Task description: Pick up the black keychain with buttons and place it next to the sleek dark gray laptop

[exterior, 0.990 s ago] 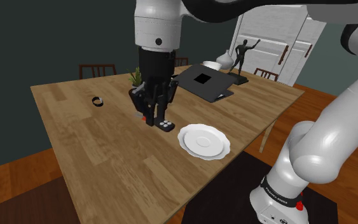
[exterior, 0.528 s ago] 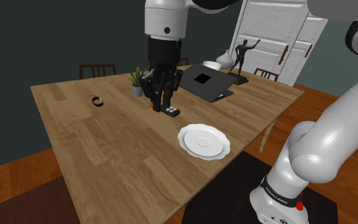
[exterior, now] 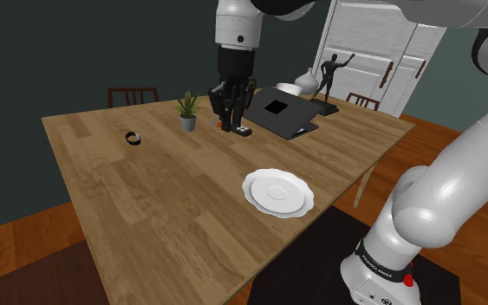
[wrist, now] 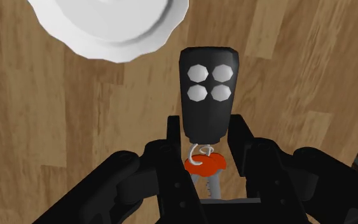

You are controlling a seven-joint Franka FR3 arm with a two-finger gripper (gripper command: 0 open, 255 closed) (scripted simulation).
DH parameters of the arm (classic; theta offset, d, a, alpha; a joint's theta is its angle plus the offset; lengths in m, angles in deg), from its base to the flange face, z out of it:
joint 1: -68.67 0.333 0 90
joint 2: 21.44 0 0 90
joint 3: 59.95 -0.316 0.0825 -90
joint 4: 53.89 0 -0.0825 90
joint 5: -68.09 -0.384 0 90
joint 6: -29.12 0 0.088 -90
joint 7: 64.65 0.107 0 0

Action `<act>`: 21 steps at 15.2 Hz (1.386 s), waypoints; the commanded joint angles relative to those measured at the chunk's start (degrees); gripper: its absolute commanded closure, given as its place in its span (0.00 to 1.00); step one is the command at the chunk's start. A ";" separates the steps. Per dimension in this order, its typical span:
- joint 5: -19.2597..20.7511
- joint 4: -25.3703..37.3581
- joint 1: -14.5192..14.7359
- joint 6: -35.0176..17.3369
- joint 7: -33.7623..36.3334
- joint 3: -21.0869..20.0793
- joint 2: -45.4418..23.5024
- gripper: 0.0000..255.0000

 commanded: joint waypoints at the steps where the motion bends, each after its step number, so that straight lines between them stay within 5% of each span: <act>1: 0.56 -0.12 -1.19 0.21 -3.12 1.96 0.07 1.00; 11: 4.09 5.20 -6.73 0.72 -15.32 9.42 -5.65 1.00; 21: 6.71 17.74 -12.08 2.75 -26.19 15.34 -16.56 1.00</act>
